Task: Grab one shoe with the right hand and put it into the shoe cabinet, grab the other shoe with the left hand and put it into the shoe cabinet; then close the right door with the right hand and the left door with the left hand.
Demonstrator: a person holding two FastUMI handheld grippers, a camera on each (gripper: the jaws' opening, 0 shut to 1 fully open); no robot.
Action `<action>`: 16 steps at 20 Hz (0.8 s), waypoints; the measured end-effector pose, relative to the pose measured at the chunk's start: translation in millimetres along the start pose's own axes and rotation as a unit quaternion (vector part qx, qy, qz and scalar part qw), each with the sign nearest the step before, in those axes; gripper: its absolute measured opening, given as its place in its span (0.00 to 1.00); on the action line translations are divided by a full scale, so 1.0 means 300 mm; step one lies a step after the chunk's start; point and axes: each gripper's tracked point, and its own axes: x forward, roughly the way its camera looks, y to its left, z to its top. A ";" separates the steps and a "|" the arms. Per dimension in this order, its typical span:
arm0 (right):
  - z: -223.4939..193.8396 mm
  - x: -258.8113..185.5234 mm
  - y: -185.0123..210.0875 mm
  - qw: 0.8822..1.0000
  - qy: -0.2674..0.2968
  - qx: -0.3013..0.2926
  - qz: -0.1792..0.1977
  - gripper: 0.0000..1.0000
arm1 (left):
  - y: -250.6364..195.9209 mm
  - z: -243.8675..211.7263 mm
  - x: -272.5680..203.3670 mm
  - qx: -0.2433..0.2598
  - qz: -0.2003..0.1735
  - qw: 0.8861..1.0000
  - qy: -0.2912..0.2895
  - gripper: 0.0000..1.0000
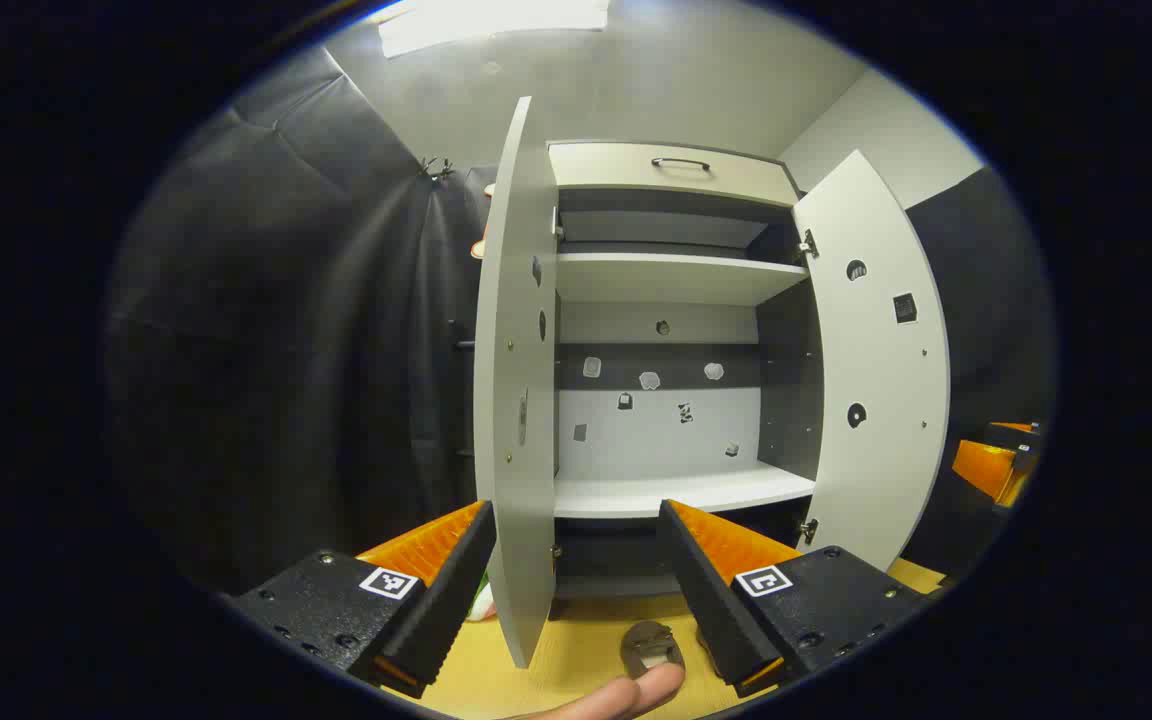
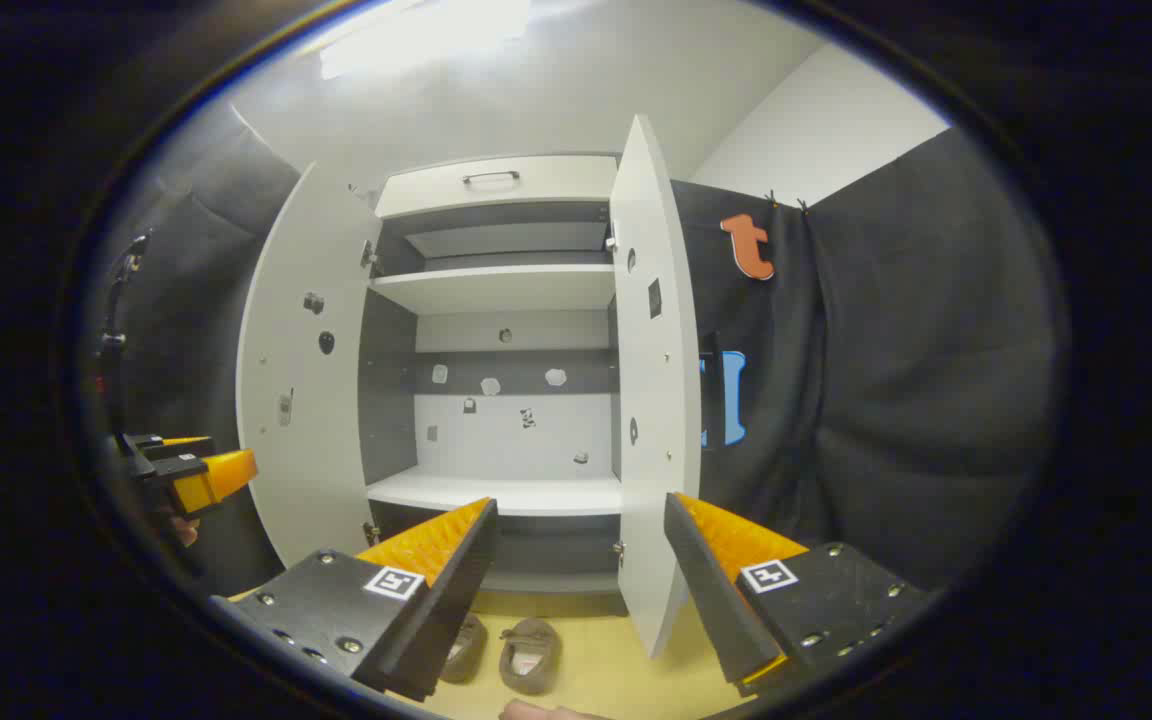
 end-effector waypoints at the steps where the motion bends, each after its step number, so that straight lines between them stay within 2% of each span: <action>1: 0.006 -0.006 -0.003 1.000 -0.003 -0.002 -0.001 0.95 | -0.004 0.010 -0.004 0.000 0.000 1.000 -0.002 0.99; 2: 0.013 -0.014 -0.003 1.000 -0.006 -0.002 -0.001 0.99 | -0.016 0.012 -0.014 -0.001 -0.005 1.000 -0.004 0.99; 5: 0.025 -0.029 0.001 1.000 -0.010 -0.003 0.000 0.99 | -0.035 0.017 -0.024 -0.005 -0.013 1.000 -0.007 0.99; 7: 0.016 -0.029 0.003 1.000 -0.007 -0.004 0.003 0.95 | -0.046 0.012 -0.032 -0.009 -0.016 1.000 -0.006 0.99; 8: 0.011 -0.030 0.006 1.000 -0.005 -0.004 0.005 0.99 | -0.048 0.011 -0.040 -0.010 -0.020 1.000 -0.006 0.99; 10: 0.003 -0.033 0.006 1.000 -0.002 -0.002 0.005 0.96 | -0.050 0.014 -0.042 -0.014 -0.023 1.000 -0.007 0.99; 11: 0.001 -0.033 0.005 1.000 -0.001 -0.002 0.005 0.99 | -0.057 0.014 -0.042 -0.013 -0.025 1.000 -0.007 0.99; 16: -0.042 -0.010 0.021 1.000 0.011 -0.002 0.009 0.99 | -0.071 0.015 -0.050 -0.007 -0.030 0.999 -0.011 0.99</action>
